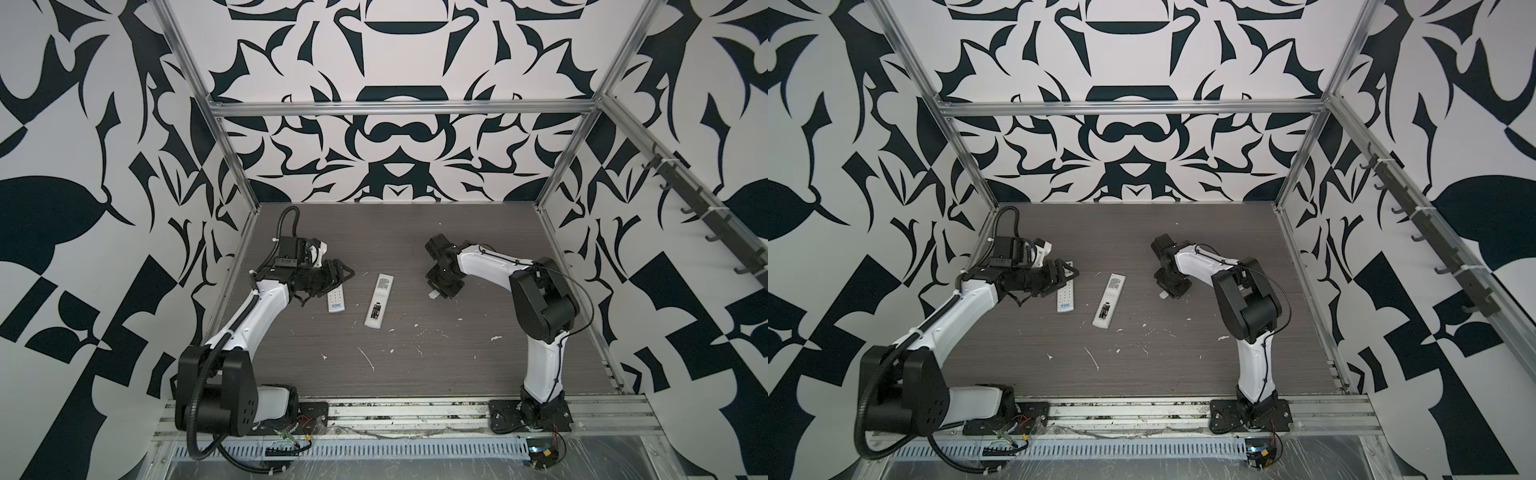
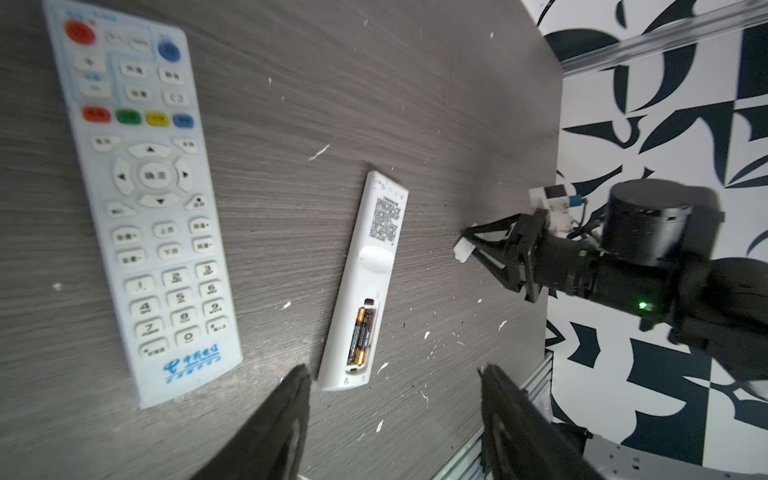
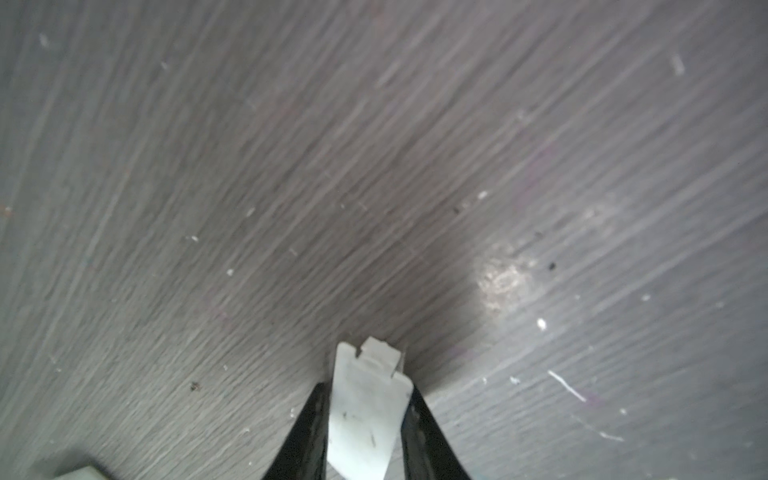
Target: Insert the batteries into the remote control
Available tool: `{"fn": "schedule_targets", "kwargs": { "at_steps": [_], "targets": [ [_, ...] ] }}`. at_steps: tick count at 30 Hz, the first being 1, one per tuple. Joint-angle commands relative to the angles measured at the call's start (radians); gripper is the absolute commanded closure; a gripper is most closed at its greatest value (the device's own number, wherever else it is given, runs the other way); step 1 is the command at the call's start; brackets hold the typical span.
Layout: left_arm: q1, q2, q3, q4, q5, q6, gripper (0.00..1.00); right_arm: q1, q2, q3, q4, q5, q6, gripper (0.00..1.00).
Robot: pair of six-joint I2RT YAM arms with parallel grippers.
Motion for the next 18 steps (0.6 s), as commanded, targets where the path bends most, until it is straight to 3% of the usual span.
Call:
{"fn": "schedule_targets", "kwargs": {
  "at_steps": [1, 18],
  "targets": [
    [-0.036, 0.051, -0.013, -0.006, -0.023, 0.013, 0.33, -0.021, 0.040, 0.008, -0.056, 0.044, -0.109, 0.67],
    [-0.215, 0.305, 0.010, 0.095, -0.040, -0.069, 0.36, -0.030, 0.059, 0.042, -0.088, 0.041, -0.526, 0.66]
  ]
}}
